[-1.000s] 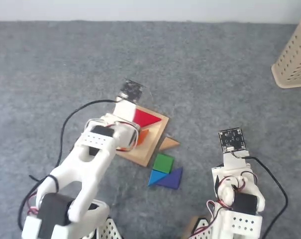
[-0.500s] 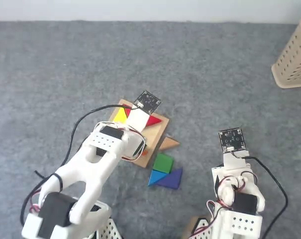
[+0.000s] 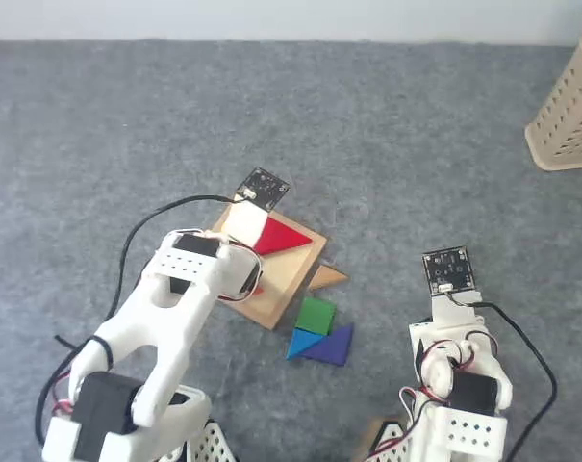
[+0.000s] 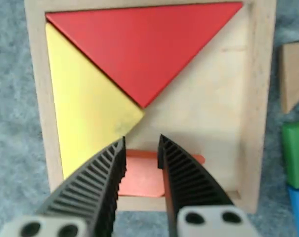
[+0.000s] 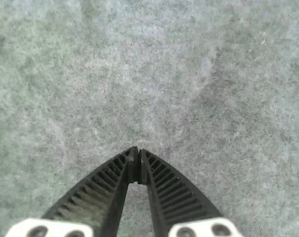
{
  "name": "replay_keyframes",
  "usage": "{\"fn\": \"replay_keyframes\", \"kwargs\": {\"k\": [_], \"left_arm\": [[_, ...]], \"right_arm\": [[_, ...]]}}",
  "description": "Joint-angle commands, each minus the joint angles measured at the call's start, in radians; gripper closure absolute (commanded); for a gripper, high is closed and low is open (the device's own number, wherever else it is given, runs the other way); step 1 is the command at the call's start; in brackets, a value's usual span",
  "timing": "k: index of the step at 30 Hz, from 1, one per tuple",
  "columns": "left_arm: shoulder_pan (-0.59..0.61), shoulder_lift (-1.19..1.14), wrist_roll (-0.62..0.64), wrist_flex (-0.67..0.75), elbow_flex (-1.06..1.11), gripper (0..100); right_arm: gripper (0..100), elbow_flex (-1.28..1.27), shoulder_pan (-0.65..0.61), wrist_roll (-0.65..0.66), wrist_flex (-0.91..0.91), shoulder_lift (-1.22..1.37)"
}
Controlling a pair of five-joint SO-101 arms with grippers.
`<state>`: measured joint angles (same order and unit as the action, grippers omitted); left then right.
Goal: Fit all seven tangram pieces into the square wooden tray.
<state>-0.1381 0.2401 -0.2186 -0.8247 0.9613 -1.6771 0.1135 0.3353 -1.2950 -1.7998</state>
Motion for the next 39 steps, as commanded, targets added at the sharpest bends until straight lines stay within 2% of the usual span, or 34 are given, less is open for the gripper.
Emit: {"fn": "replay_keyframes", "kwargs": {"k": [1,8,16,21,28,31,34,39], "left_arm": [[0.014,0.015,-0.011,-0.012,-0.039,90],[0.005,0.038,-0.005,-0.011,-0.038,90],[-0.009,0.353,-0.002,-0.048,0.073,90],[-0.106,0.448,-0.008,-0.123,0.087,89],[-0.259,0.313,0.015,-0.12,0.031,89],[-0.342,0.212,0.107,-0.08,-0.007,89],[-0.399,0.114,0.166,-0.077,-0.05,83],[-0.428,-0.015,0.287,-0.097,-0.119,79]], "right_arm": [[99.2,-0.006,0.012,0.011,0.013,-0.015],[99.2,-0.006,0.012,0.011,0.013,-0.015],[99.2,-0.006,0.012,0.011,0.013,-0.015],[99.2,-0.006,0.012,0.011,0.013,-0.015],[99.2,-0.006,0.012,0.011,0.013,-0.015],[99.2,-0.006,0.012,0.011,0.013,-0.015],[99.2,-0.006,0.012,0.011,0.013,-0.015],[99.2,-0.006,0.012,0.011,0.013,-0.015]]}}
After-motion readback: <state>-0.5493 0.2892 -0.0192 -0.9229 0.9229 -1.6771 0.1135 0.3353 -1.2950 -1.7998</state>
